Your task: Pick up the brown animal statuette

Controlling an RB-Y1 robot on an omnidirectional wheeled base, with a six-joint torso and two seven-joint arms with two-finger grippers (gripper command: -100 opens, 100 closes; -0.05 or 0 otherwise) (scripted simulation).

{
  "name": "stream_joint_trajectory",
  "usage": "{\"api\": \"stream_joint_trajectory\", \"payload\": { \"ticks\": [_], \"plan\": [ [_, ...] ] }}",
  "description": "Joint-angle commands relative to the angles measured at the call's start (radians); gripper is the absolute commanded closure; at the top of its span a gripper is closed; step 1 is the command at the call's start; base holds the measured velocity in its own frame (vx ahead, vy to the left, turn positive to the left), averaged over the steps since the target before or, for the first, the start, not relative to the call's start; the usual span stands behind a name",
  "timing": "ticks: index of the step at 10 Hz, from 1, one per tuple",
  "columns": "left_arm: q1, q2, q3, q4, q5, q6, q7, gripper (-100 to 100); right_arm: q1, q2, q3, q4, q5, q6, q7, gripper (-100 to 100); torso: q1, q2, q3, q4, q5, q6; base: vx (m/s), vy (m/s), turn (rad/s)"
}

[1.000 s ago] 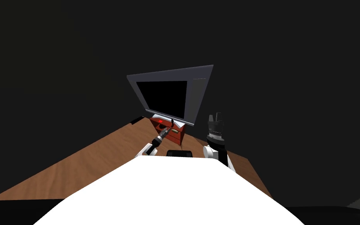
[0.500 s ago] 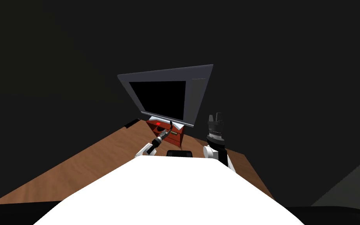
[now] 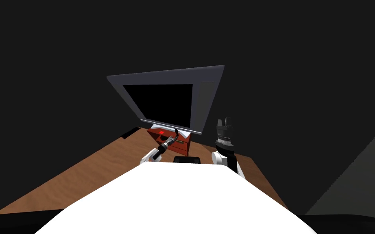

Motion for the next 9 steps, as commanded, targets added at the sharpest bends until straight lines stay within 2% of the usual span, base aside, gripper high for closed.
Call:
{"api": "stream_joint_trajectory", "payload": {
  "ticks": [1,2,3,4,5,6,7,9],
  "plan": [
    [-0.022,0.009,-0.007,0.039,-0.022,-0.001,-0.012,-100,0.0,0.0,0.0,0.0,0.0,0.0,0.0,0,0.0,0.0,0.0,0.0,0.0,0.0,0.173,0.023,-0.233],
    [-0.033,0.014,-0.01,0.054,-0.03,-0.002,-0.015,-100,0.0,0.0,0.0,0.0,0.0,0.0,0.0,0,-0.001,-0.002,-0.001,0.0,0.0,0.0,0.182,0.003,-0.196],
    [-0.028,0.011,-0.007,0.047,-0.023,-0.003,-0.012,-100,0.0,0.0,0.0,0.0,0.0,0.0,0.0,0,-0.002,-0.003,-0.002,-0.001,0.0,0.0,0.035,0.0,-0.029],
    [-0.03,0.011,-0.007,0.048,-0.024,-0.003,-0.013,0,0.0,0.0,0.0,0.0,0.0,0.0,0.0,0,-0.003,0.004,0.002,0.0,-0.001,-0.001,0.0,0.0,0.0],
    [-0.08,-0.003,0.0,0.098,-0.021,-0.025,-0.019,-100,0.0,0.0,0.0,0.0,0.0,0.0,0.0,0,-0.003,0.007,0.004,0.001,-0.001,-0.001,-0.033,0.0,-0.004],
    [-0.085,-0.003,0.0,0.119,-0.021,-0.025,-0.019,-100,0.0,0.0,0.0,0.0,0.0,0.0,0.0,0,-0.003,0.01,0.005,0.002,-0.001,0.0,-0.043,-0.001,-0.006],
    [-0.125,-0.017,0.008,0.148,-0.019,-0.046,-0.025,-100,0.0,0.0,0.0,0.0,0.0,0.0,0.0,0,-0.003,0.011,0.006,0.002,-0.001,0.0,-0.065,-0.001,-0.003],
    [-0.139,-0.017,0.008,0.201,-0.019,-0.046,-0.025,-100,0.0,0.0,0.0,0.0,0.0,0.0,0.0,0,-0.003,0.012,0.007,0.003,-0.001,0.0,-0.037,-0.003,-0.004]
  ]
}}
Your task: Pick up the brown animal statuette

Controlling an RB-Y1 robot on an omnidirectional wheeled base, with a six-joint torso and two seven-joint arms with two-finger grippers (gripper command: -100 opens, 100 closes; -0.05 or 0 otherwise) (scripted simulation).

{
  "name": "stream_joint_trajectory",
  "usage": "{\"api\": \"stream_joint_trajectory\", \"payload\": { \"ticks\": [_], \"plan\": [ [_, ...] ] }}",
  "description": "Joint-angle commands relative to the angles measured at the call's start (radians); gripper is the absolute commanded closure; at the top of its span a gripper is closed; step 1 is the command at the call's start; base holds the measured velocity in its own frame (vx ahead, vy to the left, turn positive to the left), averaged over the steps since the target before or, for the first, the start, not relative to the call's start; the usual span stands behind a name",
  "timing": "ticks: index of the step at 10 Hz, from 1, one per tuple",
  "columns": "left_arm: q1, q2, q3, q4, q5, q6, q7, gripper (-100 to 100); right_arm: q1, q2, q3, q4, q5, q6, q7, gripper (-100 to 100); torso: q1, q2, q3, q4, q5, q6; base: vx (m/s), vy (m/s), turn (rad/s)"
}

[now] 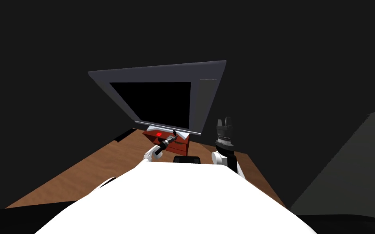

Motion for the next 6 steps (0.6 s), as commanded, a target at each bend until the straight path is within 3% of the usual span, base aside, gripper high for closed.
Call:
{"api": "stream_joint_trajectory", "payload": {
  "ticks": [1,4,6],
  "plan": [
    [-0.05,-0.012,0.007,0.05,0.003,-0.02,-0.004,-100,0.0,0.0,0.0,0.0,0.0,0.0,0.0,0,0.0,0.0,0.0,0.0,0.0,0.0,-0.035,-0.007,0.001],
    [-0.113,-0.026,0.014,0.146,0.006,-0.042,-0.01,-100,0.0,0.0,0.0,0.0,0.0,0.0,0.0,0,0.0,0.001,0.0,0.0,0.0,0.0,-0.046,-0.001,-0.006],
    [-0.113,-0.026,0.014,0.167,0.006,-0.042,-0.01,-100,0.0,0.0,0.0,0.0,0.0,0.0,0.0,0,0.0,0.0,0.0,0.0,0.0,0.0,-0.011,-0.002,0.0]
  ]
}}
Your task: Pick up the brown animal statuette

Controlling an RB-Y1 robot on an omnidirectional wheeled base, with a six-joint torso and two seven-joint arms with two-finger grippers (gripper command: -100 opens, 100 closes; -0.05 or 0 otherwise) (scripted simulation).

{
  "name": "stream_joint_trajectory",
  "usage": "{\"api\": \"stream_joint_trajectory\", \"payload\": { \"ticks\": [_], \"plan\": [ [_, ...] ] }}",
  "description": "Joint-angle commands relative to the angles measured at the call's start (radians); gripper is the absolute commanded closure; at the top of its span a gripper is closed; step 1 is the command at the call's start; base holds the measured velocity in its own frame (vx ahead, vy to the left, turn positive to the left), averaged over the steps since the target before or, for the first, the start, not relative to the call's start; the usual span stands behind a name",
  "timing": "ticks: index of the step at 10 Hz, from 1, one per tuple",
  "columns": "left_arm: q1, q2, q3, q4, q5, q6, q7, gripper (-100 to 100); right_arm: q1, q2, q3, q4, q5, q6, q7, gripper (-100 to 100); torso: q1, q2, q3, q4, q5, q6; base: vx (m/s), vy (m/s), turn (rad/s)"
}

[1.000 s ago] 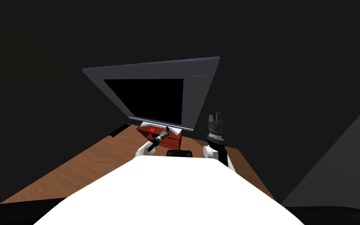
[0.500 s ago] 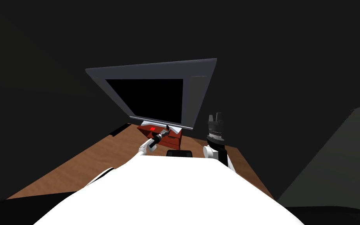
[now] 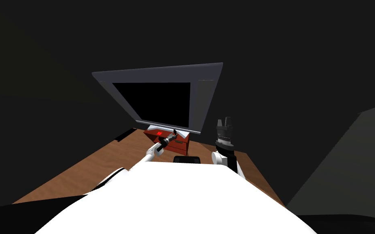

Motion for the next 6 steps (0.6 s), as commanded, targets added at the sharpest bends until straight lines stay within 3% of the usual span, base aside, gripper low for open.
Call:
{"api": "stream_joint_trajectory", "payload": {
  "ticks": [1,2,3,5,6],
  "plan": [
    [-0.05,-0.015,0.009,0.05,0.003,-0.027,-0.009,-100,0.0,0.0,0.0,0.0,0.0,0.0,0.0,0,0.0,0.0,0.0,0.0,0.0,0.0,-0.03,0.0,-0.004],
    [-0.057,-0.015,0.009,0.077,0.003,-0.027,-0.009,-100,0.0,0.0,0.0,0.0,0.0,0.0,0.0,0,0.0,0.001,0.0,0.0,0.0,0.0,-0.038,-0.004,-0.009],
    [-0.098,-0.029,0.017,0.11,0.006,-0.049,-0.015,-100,0.0,0.0,0.0,0.0,0.0,0.0,0.0,0,0.0,0.001,0.001,0.0,0.0,0.0,-0.055,-0.011,-0.003],
    [-0.112,-0.029,0.017,0.164,0.006,-0.049,-0.015,-100,0.0,0.0,0.0,0.0,0.0,0.0,0.0,0,0.0,0.002,0.001,0.001,0.0,0.0,-0.038,0.002,-0.003],
    [-0.154,-0.043,0.025,0.19,0.009,-0.07,-0.021,-100,0.0,0.0,0.0,0.0,0.0,0.0,0.0,0,0.0,0.001,0.001,0.0,0.0,0.0,-0.039,0.005,0.001]
  ]
}}
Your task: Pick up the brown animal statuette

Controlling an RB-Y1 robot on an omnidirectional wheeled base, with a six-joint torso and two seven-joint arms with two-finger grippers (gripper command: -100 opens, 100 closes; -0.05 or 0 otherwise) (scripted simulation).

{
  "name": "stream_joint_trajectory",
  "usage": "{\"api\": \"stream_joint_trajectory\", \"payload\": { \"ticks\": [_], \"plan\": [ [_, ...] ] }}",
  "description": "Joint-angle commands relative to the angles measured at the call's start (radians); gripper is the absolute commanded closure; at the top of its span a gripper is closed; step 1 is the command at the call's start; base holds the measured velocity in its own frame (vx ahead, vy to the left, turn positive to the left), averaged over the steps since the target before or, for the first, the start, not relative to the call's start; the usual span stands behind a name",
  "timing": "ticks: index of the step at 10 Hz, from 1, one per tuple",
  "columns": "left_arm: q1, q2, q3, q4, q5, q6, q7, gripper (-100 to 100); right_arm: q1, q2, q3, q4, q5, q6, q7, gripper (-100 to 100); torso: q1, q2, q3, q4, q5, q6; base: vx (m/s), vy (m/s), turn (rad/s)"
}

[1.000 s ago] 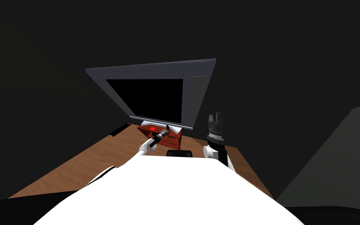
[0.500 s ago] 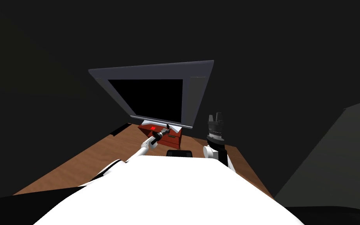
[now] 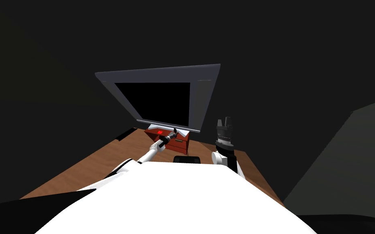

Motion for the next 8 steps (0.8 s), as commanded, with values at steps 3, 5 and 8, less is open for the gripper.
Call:
{"api": "stream_joint_trajectory", "payload": {
  "ticks": [3,5,8],
  "plan": [
    [-0.078,-0.018,0.01,0.099,0.004,-0.034,-0.007,-100,0.0,0.0,0.0,0.0,0.0,0.0,0.0,0,0.0,-0.001,0.0,0.0,0.0,0.0,-0.032,-0.004,-0.003],
    [-0.13,-0.032,0.018,0.181,0.007,-0.055,-0.013,-100,0.0,0.0,0.0,0.0,0.0,0.0,0.0,0,0.0,0.0,0.0,0.0,0.0,0.0,-0.05,-0.002,-0.006],
    [-0.141,-0.032,0.018,0.217,0.007,-0.055,-0.013,-100,0.0,0.0,0.0,0.0,0.0,0.0,0.0,0,0.0,-0.001,0.0,0.0,0.0,-0.001,-0.021,-0.002,-0.003]
  ]
}}
